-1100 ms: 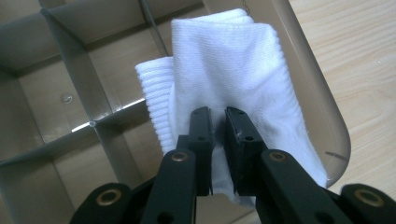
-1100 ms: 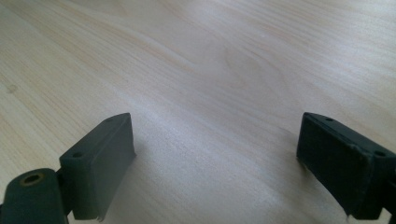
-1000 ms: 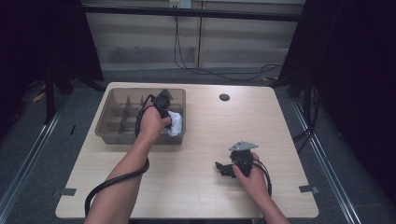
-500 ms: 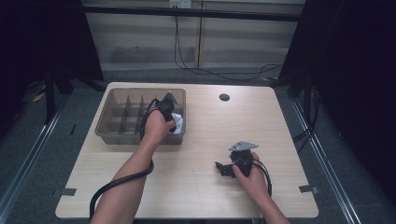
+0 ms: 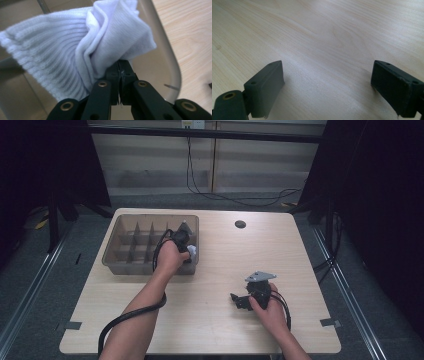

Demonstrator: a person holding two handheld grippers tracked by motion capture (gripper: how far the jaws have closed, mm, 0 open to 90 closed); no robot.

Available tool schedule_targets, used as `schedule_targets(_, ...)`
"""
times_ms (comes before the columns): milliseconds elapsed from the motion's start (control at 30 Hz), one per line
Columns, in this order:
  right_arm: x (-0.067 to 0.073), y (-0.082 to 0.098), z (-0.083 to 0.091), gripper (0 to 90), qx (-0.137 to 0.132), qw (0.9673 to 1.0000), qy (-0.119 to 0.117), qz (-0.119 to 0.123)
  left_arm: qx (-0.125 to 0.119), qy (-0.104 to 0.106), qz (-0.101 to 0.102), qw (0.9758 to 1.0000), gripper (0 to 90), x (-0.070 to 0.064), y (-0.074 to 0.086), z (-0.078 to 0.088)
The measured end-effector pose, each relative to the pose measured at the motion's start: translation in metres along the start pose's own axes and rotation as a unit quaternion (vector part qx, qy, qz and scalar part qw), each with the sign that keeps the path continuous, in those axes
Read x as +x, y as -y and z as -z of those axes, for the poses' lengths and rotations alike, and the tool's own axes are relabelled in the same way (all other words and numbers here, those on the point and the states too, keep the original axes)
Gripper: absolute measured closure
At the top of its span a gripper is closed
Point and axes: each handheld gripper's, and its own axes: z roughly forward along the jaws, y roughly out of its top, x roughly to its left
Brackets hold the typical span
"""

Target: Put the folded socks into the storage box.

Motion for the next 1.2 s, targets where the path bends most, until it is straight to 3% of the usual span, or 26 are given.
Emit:
schedule_targets(333,0.0,0.0,0.0,10.7,0.0,1.0,0.0,-0.001,-0.019,-0.024,-0.006,0.9995,86.3,0.005,-0.005,0.031)
schedule_targets(433,0.0,0.0,0.0,10.7,-0.001,1.0,0.001,0.0,-0.034,-0.029,0.003,0.999,86.0,0.008,-0.005,0.034)
schedule_targets(533,0.0,0.0,0.0,10.7,0.0,1.0,0.0,-0.001,-0.042,-0.03,-0.001,0.9987,85.1,0.011,-0.007,0.035)
schedule_targets(667,0.0,0.0,0.0,10.7,0.0,1.0,0.0,-0.001,-0.056,-0.039,-0.003,0.9977,83.7,0.009,-0.009,0.032)
schedule_targets(767,0.0,0.0,0.0,10.7,0.0,1.0,0.0,-0.001,-0.052,-0.04,-0.003,0.9978,83.3,0.01,-0.01,0.027)
schedule_targets(933,0.0,0.0,0.0,10.7,0.0,1.0,0.0,-0.002,-0.04,-0.04,-0.004,0.9984,84.5,0.01,-0.01,0.015)
schedule_targets(1033,0.0,0.0,0.0,10.7,0.0,1.0,0.0,-0.002,-0.027,-0.043,-0.014,0.9986,85.1,0.008,-0.011,0.009)
schedule_targets(1200,0.0,0.0,0.0,10.7,-0.001,1.0,0.0,0.0,-0.005,-0.028,-0.005,0.9996,86.0,0.008,-0.01,-0.006)
